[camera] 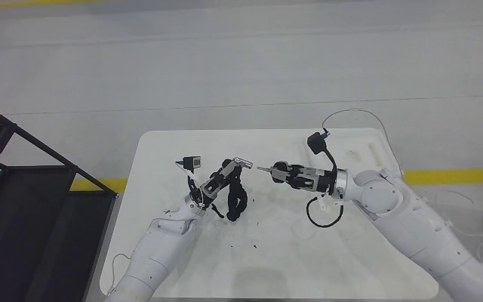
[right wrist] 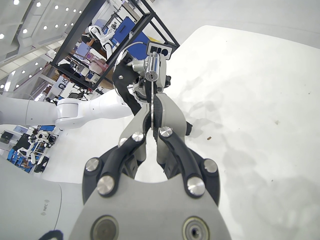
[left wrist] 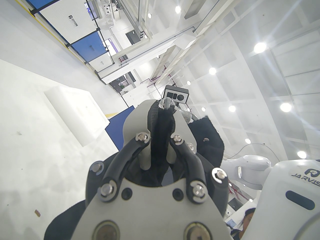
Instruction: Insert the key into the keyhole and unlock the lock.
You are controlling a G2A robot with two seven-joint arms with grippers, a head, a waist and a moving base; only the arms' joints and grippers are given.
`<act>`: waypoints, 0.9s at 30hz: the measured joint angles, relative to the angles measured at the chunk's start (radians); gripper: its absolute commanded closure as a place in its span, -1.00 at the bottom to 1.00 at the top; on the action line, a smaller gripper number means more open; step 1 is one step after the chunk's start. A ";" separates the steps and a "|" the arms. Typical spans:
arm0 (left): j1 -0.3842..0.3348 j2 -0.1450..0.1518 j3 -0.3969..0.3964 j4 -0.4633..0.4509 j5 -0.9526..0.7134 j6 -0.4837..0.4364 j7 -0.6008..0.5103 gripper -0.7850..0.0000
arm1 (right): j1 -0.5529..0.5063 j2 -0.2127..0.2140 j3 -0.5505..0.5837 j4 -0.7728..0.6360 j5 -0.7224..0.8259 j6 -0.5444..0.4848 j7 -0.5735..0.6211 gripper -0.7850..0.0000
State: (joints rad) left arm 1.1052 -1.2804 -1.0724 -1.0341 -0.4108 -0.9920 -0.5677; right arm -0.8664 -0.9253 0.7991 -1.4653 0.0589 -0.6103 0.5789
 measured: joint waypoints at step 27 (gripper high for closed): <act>0.000 0.000 0.000 0.000 0.000 0.000 0.000 1.00 | -0.005 -0.043 0.023 0.029 -0.010 -0.014 0.030 1.00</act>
State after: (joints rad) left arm 1.1052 -1.2804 -1.0724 -1.0341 -0.4108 -0.9920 -0.5677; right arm -0.8716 -0.9687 0.8221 -1.4361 0.0484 -0.6240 0.6090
